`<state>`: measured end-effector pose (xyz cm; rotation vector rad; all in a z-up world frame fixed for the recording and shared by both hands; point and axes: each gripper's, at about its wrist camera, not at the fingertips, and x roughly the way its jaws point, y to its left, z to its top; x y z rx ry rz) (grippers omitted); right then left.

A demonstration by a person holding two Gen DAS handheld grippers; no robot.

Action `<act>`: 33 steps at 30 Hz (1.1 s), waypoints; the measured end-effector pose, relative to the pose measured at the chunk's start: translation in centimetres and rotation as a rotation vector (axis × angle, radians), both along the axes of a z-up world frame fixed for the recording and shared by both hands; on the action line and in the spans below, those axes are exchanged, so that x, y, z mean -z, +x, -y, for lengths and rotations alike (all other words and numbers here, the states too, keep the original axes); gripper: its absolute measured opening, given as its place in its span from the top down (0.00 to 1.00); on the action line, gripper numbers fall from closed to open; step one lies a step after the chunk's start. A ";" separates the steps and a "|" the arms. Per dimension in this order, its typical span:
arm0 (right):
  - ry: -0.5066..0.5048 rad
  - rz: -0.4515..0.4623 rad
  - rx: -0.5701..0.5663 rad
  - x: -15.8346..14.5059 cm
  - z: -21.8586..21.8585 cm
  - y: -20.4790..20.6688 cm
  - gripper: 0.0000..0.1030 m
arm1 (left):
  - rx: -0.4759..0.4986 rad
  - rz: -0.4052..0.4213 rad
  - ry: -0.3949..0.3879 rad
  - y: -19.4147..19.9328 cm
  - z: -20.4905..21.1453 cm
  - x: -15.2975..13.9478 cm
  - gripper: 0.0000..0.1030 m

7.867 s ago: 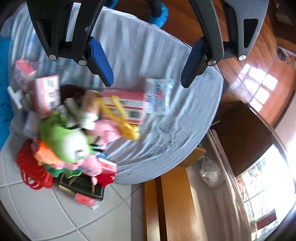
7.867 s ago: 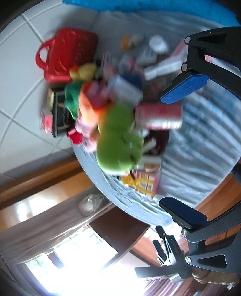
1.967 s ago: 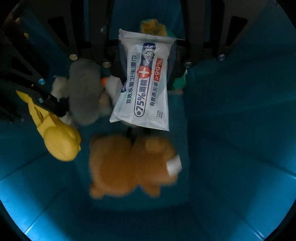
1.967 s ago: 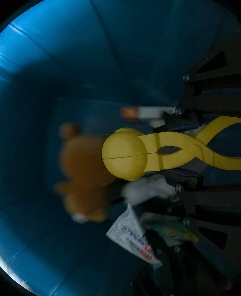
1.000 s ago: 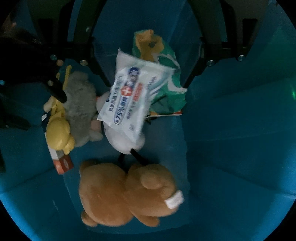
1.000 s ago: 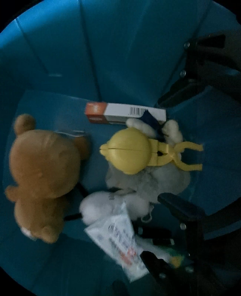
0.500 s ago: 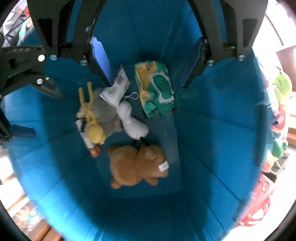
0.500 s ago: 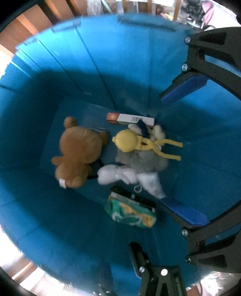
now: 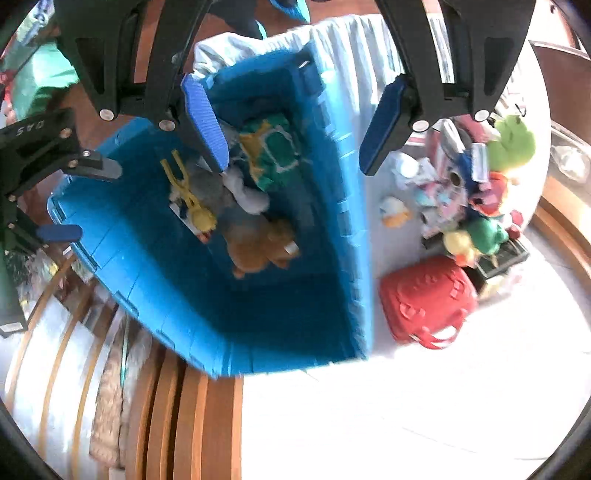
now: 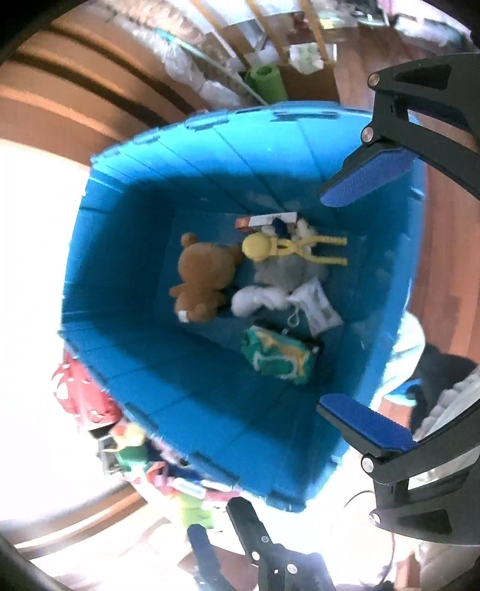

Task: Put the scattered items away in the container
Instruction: 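Lift both tools out of the crate and back away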

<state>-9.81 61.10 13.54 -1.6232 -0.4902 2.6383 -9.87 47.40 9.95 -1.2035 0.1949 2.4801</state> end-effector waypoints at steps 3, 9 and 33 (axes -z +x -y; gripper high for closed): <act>-0.012 -0.106 0.017 -0.9 1.7 2.9 0.00 | -0.032 -0.112 0.059 2.4 2.9 -0.1 0.29; -0.100 -0.345 0.047 -1.9 4.5 8.4 0.00 | -0.053 -0.202 0.165 6.2 6.8 0.2 0.22; -0.035 -0.449 0.064 -0.4 10.2 15.8 0.00 | -0.067 -0.272 0.157 12.4 10.1 -0.5 0.15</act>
